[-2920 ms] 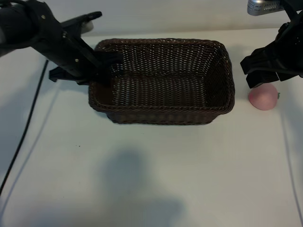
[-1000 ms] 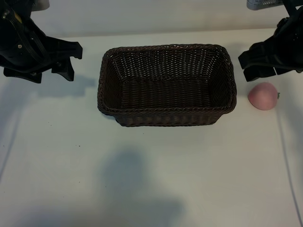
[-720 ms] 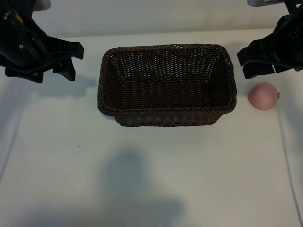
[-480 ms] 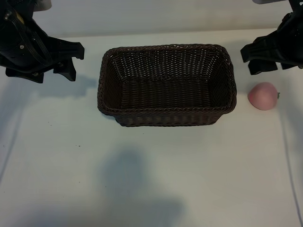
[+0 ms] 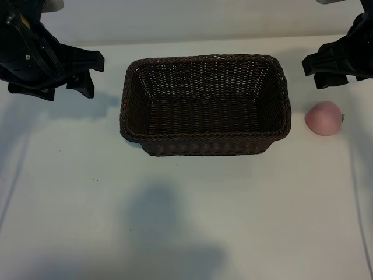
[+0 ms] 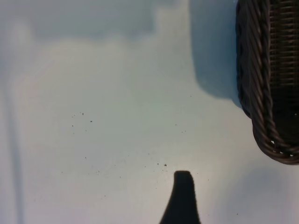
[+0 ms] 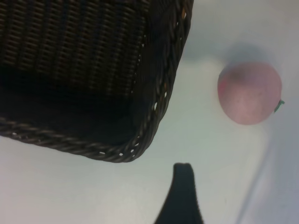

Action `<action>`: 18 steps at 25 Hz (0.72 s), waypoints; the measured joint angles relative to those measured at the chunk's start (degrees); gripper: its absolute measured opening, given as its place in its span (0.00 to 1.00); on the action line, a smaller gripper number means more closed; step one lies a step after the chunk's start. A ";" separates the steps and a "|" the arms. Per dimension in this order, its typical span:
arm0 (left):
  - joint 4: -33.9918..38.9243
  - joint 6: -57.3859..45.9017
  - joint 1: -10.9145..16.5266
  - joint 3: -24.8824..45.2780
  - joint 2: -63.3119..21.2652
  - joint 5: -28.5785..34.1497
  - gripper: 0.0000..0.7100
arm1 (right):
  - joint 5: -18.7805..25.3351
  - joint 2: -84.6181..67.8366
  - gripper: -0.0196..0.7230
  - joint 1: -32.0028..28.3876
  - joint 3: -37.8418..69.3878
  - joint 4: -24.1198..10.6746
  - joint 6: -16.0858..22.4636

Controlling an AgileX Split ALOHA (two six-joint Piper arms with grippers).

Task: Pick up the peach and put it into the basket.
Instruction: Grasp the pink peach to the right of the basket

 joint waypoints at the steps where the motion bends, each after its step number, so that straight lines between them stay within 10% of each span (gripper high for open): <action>1: 0.00 0.00 0.00 0.00 0.00 0.00 0.81 | -0.21 0.30 0.82 0.00 0.00 -0.44 0.14; 18: 0.21 0.00 0.00 0.00 0.00 -0.08 0.81 | -9.74 14.54 0.82 -6.25 0.00 -3.28 3.31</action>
